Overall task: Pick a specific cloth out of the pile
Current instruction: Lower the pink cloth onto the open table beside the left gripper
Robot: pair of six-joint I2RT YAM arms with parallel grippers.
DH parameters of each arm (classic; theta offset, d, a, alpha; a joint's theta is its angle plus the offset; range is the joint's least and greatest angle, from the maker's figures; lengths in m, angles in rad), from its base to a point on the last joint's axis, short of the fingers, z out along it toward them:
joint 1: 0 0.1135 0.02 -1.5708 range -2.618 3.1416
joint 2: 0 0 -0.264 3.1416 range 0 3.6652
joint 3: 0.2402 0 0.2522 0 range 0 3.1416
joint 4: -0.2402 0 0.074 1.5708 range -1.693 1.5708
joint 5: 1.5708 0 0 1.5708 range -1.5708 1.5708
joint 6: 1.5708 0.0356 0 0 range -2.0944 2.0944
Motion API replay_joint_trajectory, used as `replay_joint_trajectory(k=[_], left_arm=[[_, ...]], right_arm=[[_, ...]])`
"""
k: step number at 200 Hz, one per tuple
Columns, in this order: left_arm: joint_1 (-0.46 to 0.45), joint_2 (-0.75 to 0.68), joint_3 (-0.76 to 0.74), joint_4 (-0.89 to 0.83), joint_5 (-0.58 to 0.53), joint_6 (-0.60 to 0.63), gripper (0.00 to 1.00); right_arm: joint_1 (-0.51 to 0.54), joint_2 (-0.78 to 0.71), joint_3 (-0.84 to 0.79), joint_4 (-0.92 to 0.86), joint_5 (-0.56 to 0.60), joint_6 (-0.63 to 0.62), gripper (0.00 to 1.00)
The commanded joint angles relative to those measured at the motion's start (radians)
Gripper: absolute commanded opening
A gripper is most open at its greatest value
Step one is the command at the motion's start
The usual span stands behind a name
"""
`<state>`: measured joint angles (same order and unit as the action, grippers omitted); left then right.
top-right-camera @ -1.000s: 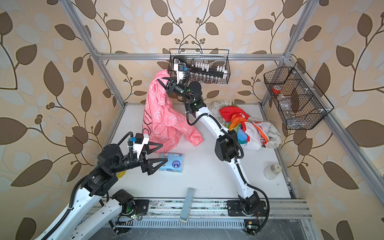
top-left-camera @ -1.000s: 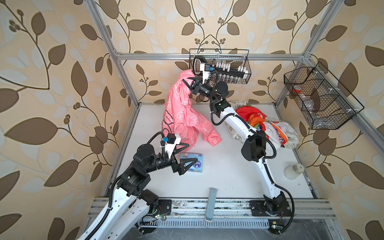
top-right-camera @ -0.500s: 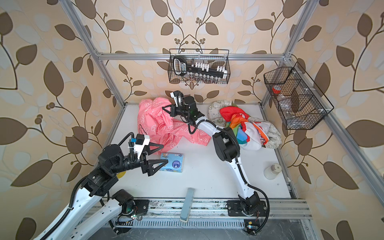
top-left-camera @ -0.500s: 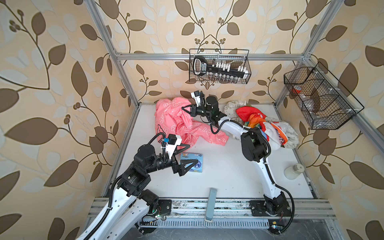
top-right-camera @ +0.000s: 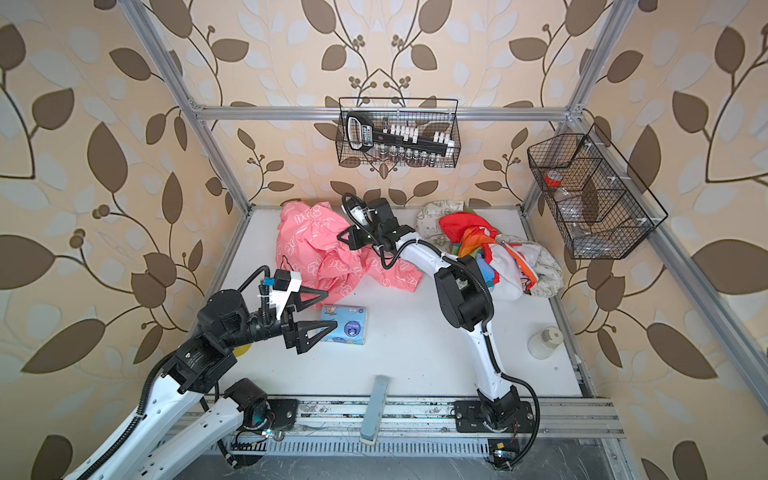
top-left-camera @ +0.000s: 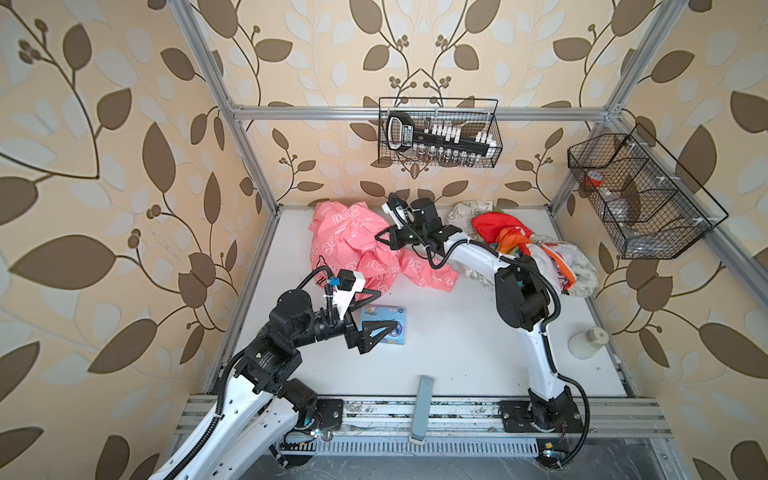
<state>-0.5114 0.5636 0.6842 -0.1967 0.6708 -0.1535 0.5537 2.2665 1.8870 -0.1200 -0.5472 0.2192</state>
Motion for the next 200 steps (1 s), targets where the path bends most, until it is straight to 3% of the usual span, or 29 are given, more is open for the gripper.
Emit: replay_joint_trajectory(k=[1,20,30,96,147,200], left_arm=[[-0.013,-0.014,-0.002,0.010,-0.023,0.029,0.99],[-0.016,-0.009,-0.002,0.007,-0.029,0.030,0.99],[-0.018,-0.005,0.000,0.003,-0.031,0.032,0.99],[-0.026,0.018,0.009,-0.020,-0.054,0.035,0.99],[-0.033,0.028,0.009,-0.030,-0.088,0.037,0.99],[-0.034,0.032,0.002,-0.018,-0.086,0.048,0.99]], right_arm=[[0.009,0.055,0.028,-0.205,0.100,-0.072,0.00],[0.014,0.101,0.059,-0.265,0.151,-0.070,0.00],[0.018,0.127,0.077,-0.283,0.160,-0.058,0.09],[0.099,0.301,0.233,-0.369,0.211,-0.092,0.37],[0.111,0.417,0.378,-0.413,0.212,-0.148,0.39],[0.125,0.466,0.466,-0.387,0.112,-0.241,0.38]])
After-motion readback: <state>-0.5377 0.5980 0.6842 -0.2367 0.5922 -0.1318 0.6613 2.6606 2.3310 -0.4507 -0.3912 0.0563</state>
